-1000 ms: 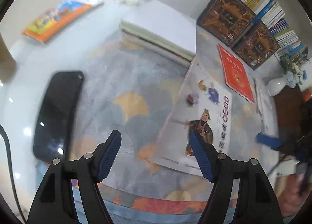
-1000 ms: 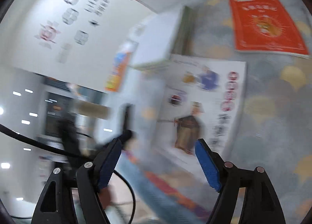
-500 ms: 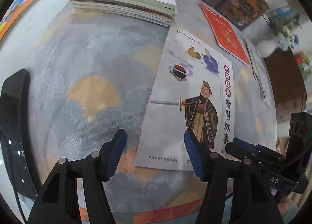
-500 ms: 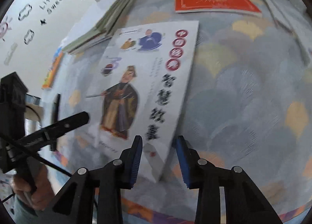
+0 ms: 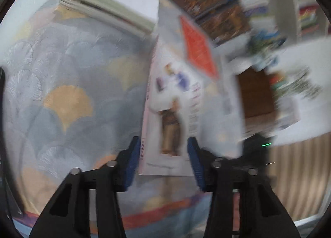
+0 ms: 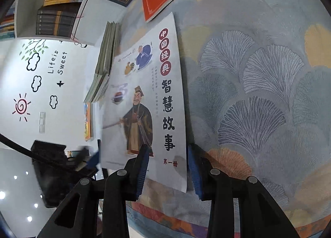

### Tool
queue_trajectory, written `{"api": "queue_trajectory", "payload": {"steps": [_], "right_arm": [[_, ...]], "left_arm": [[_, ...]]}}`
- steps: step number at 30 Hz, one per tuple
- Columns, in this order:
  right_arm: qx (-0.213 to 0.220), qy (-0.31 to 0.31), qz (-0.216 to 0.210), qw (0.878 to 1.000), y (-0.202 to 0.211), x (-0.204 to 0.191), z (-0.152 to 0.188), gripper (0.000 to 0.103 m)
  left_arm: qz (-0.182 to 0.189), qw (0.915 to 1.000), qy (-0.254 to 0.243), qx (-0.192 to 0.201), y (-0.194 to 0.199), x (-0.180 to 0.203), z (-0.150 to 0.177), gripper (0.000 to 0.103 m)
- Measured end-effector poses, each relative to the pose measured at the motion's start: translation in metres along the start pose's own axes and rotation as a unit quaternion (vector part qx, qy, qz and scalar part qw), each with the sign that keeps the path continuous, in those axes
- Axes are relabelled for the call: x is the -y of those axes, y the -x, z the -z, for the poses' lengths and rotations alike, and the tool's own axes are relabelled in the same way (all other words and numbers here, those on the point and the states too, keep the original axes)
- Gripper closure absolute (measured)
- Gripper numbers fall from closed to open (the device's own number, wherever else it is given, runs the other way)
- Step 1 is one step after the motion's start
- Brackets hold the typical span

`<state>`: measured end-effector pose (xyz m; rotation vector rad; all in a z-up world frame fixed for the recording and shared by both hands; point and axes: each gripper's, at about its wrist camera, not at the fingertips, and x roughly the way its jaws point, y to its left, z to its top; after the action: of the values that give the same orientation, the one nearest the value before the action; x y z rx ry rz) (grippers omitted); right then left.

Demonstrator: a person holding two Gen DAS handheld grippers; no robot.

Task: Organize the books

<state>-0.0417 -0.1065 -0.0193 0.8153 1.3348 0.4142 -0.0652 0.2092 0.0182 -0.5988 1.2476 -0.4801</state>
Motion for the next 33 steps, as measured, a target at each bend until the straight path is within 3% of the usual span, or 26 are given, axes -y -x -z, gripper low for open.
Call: {"api": "queue_trajectory", "payload": {"steps": [1, 2, 5, 8, 12, 15, 19, 20, 21, 22, 24, 25, 28, 31, 33], "right_arm": [[0.002, 0.002, 0.002, 1.000, 0.000, -0.001, 0.001, 0.066], [0.004, 0.003, 0.004, 1.000, 0.000, -0.001, 0.002, 0.066], [0.008, 0.004, 0.008, 1.000, 0.000, -0.003, 0.004, 0.066], [-0.011, -0.016, 0.000, 1.000, 0.002, -0.001, 0.004, 0.066], [-0.011, -0.062, -0.036, 0.997, 0.023, 0.016, 0.011, 0.042], [-0.014, -0.085, -0.078, 0.993, 0.022, 0.022, 0.013, 0.032], [-0.022, -0.120, -0.151, 0.981, 0.006, 0.023, 0.009, 0.033], [-0.022, -0.125, -0.159, 0.979, 0.003, 0.022, 0.008, 0.037], [-0.021, -0.130, -0.161, 0.978, 0.000, 0.022, 0.005, 0.051], [-0.016, -0.132, -0.157, 0.979, -0.001, 0.020, 0.002, 0.065], [-0.001, -0.111, -0.131, 0.985, 0.005, 0.012, -0.002, 0.076], [0.006, -0.085, -0.111, 0.990, 0.008, 0.005, -0.003, 0.078], [0.017, -0.004, -0.033, 0.999, 0.013, -0.024, -0.002, 0.078], [0.029, 0.074, 0.030, 0.996, 0.017, -0.055, 0.004, 0.078], [0.040, 0.113, 0.048, 0.992, 0.026, -0.070, 0.009, 0.078]], "left_arm": [[0.000, 0.9999, -0.004, -0.015, -0.012, 0.003, 0.002, 0.088], [-0.001, 0.9997, -0.006, -0.023, -0.019, 0.004, 0.003, 0.091], [-0.007, 0.9995, -0.017, -0.025, -0.037, 0.016, -0.001, 0.092], [0.049, 0.9985, 0.006, -0.024, -0.033, 0.018, -0.008, 0.093], [0.123, 0.9913, 0.035, -0.033, -0.026, 0.024, -0.020, 0.093], [0.148, 0.9869, 0.050, -0.042, -0.028, 0.026, -0.030, 0.093], [0.187, 0.9767, 0.090, -0.057, -0.029, 0.012, -0.031, 0.093], [0.193, 0.9743, 0.099, -0.061, -0.029, 0.007, -0.031, 0.093], [0.193, 0.9734, 0.106, -0.063, -0.028, 0.003, -0.030, 0.093], [0.178, 0.9763, 0.104, -0.066, -0.029, 0.002, -0.031, 0.093], [0.130, 0.9870, 0.072, -0.063, -0.025, 0.005, -0.034, 0.095], [0.093, 0.9929, 0.043, -0.060, -0.023, 0.011, -0.034, 0.095], [0.044, 0.9974, -0.016, -0.055, -0.021, 0.028, -0.033, 0.095], [-0.011, 0.9950, -0.093, -0.034, -0.016, 0.053, -0.030, 0.093], [-0.014, 0.9922, -0.123, -0.015, -0.005, 0.067, -0.031, 0.093]]}}
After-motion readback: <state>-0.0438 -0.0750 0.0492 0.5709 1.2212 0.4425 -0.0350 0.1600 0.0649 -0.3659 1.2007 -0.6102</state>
